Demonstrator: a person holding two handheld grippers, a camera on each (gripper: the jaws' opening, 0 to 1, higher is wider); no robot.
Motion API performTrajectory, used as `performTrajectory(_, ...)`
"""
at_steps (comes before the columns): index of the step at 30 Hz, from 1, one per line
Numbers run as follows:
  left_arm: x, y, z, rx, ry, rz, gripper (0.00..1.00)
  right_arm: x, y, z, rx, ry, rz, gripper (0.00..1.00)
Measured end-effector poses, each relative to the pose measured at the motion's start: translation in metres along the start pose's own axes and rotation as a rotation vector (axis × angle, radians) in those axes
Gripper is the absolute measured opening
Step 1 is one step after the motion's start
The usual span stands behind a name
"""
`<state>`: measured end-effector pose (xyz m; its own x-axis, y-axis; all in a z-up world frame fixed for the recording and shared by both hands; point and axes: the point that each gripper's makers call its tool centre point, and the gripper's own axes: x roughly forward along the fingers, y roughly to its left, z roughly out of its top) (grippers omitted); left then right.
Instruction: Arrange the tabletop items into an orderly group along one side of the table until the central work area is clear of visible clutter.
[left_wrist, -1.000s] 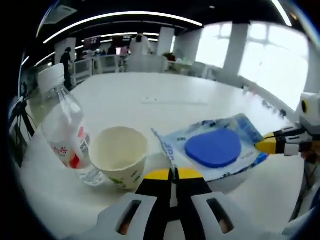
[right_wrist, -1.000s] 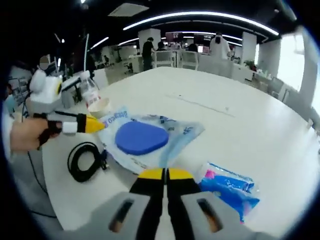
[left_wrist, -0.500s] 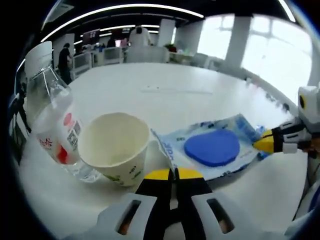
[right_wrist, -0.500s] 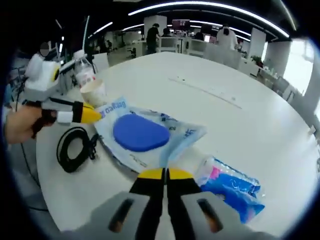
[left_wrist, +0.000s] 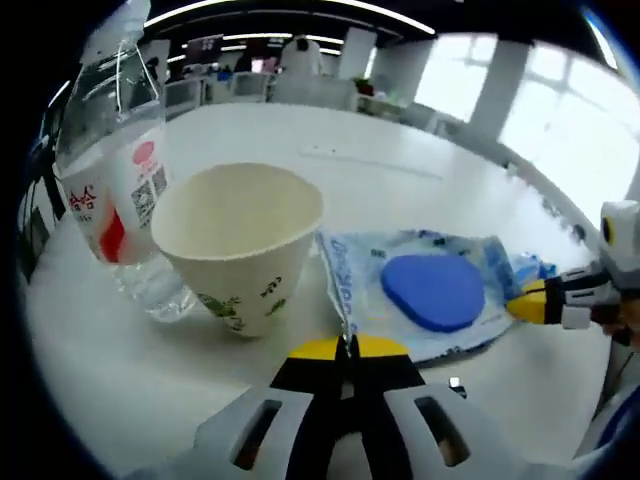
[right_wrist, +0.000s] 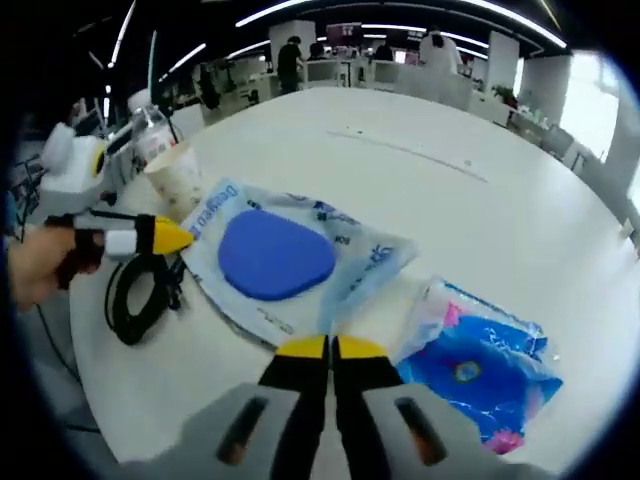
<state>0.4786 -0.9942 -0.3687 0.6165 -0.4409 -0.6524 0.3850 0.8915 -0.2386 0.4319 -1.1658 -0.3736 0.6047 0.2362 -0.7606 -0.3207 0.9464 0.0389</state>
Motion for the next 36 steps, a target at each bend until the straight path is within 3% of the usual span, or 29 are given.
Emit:
performTrajectory(5,0.0,0.001,0.0,-0.024,-0.011,0.012,0.0,0.0,-0.001,0.0,0.029,-0.006,-0.009,0.0)
performTrajectory(7,0.0,0.002,-0.002,-0.117,-0.02,0.018,0.0,0.0,-0.001,0.0,0.032,-0.006,-0.008,0.0)
performTrajectory(11,0.001,0.001,-0.002,-0.037,-0.014,0.03,0.0,0.0,-0.001,-0.001,0.086,-0.022,0.0,0.0)
performTrajectory(13,0.0,0.001,-0.003,-0.039,-0.015,0.029,0.0,-0.001,0.0,-0.001,0.069,-0.018,-0.005,0.0)
performTrajectory(16,0.0,0.003,-0.003,-0.12,-0.04,0.025,0.0,0.0,0.001,-0.001,-0.002,0.0,-0.027,0.0)
performTrajectory(20,-0.001,0.001,-0.003,-0.082,-0.028,0.035,0.0,-0.001,0.0,-0.001,0.035,-0.015,-0.027,0.0)
performTrajectory(23,-0.002,0.002,-0.003,-0.076,-0.035,0.023,0.0,-0.001,0.001,-0.001,0.013,-0.016,-0.036,0.0)
performTrajectory(25,-0.006,0.003,-0.003,-0.175,-0.046,-0.003,0.01,-0.001,0.001,0.0,0.043,-0.042,-0.033,0.01)
performTrajectory(27,-0.013,0.006,0.005,-0.215,-0.103,-0.019,0.12,-0.004,0.004,0.0,0.107,-0.065,0.005,0.09)
performTrajectory(29,-0.02,0.0,0.015,-0.213,-0.165,-0.065,0.31,-0.009,0.0,0.0,0.057,-0.092,-0.026,0.25)
performTrajectory(30,-0.022,-0.001,0.016,-0.197,-0.169,-0.07,0.38,-0.011,0.001,0.001,0.039,-0.105,-0.031,0.3)
performTrajectory(36,-0.047,-0.014,0.02,-0.169,-0.202,-0.113,0.56,-0.026,0.022,0.004,-0.01,-0.147,0.029,0.39)
